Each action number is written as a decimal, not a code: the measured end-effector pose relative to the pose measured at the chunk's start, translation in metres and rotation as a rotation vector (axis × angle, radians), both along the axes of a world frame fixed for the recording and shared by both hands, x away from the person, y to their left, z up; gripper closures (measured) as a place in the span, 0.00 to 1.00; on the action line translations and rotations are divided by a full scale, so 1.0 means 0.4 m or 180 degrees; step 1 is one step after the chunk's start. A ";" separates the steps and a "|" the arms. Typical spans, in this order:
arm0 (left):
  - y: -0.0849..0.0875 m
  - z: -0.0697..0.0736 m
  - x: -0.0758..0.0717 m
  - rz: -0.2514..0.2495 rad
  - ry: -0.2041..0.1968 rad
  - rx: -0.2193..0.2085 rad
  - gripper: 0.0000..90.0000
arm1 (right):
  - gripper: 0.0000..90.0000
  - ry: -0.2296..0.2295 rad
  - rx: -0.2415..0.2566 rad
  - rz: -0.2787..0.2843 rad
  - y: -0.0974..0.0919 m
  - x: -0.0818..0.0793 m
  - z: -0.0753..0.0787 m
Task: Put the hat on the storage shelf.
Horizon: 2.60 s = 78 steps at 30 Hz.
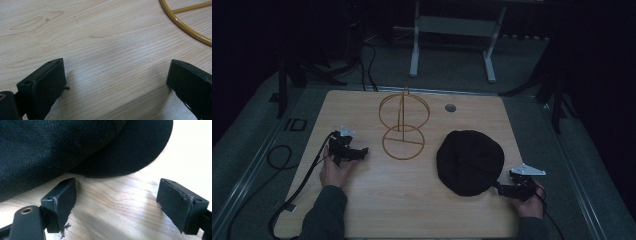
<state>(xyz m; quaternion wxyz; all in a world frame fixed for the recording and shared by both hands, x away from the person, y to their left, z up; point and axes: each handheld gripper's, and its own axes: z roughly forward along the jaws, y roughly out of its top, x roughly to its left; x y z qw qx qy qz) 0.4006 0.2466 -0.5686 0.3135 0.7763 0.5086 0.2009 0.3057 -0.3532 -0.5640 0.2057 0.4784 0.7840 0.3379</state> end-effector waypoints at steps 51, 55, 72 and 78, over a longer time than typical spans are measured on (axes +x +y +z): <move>0.000 0.000 -0.001 0.0007 -0.0001 -0.0001 0.02 | 0.48 -0.0047 -0.0193 0.0284 0.046 0.000 0.187; 0.000 0.000 -0.001 0.0006 -0.0001 -0.0001 0.02 | 0.48 -0.0074 -0.0214 0.0314 0.054 0.021 0.210; 0.000 0.000 -0.001 0.0000 0.0002 0.0008 0.02 | 0.47 0.0052 -0.0407 0.0245 0.082 0.151 0.221; 0.000 0.000 -0.001 0.0000 -0.0001 0.0005 0.02 | 0.47 0.0136 -0.0433 0.0218 0.093 0.189 0.218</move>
